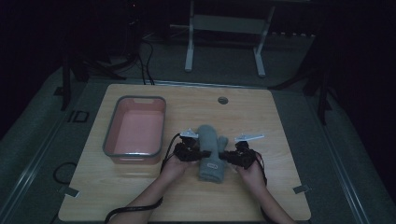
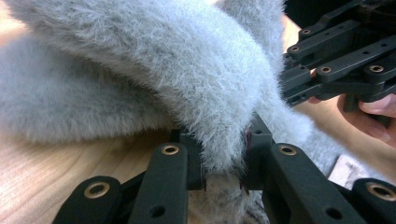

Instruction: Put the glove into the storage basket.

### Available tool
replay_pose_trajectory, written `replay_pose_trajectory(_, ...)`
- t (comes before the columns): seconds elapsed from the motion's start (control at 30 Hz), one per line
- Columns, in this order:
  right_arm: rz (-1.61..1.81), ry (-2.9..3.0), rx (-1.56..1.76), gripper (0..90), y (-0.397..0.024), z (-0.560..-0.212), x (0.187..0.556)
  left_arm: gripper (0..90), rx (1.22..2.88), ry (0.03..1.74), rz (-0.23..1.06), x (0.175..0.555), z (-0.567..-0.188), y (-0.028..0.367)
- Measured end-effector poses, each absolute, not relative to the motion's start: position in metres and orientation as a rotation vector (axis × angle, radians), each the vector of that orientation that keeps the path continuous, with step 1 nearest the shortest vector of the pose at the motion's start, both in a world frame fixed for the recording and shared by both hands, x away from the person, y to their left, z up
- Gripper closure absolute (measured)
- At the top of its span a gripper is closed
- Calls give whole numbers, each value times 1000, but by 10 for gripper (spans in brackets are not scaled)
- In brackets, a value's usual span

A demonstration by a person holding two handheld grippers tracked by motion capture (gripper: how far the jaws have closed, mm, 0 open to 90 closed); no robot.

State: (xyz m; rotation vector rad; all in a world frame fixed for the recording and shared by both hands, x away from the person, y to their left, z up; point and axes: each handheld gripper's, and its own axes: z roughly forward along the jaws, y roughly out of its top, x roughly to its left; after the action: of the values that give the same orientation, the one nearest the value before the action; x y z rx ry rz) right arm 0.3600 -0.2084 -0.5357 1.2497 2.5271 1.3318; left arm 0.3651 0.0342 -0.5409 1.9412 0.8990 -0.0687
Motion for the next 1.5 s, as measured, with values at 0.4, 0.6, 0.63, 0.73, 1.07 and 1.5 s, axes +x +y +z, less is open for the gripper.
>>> replay_pose_trajectory(0.4,1468,2459,1188,817,-212,-496,352,775,1913,824,-42,362,-497,42)
replay_pose_trajectory(0.6,1525,2439,1135,818,-205,-469,354,775,1916,788,-25,367,-469,56)
replay_pose_trajectory(0.63,1530,2442,1129,819,-203,-466,355,775,1914,783,-20,368,-466,59)
replay_pose_trajectory(0.73,1547,2442,1106,819,-195,-457,359,775,1912,782,-16,370,-457,68)
replay_pose_trajectory(1.07,1573,2459,1039,819,-163,-432,372,775,1908,797,25,377,-431,99)
replay_pose_trajectory(1.5,1609,2488,928,820,-103,-400,391,774,1889,841,102,379,-398,160)
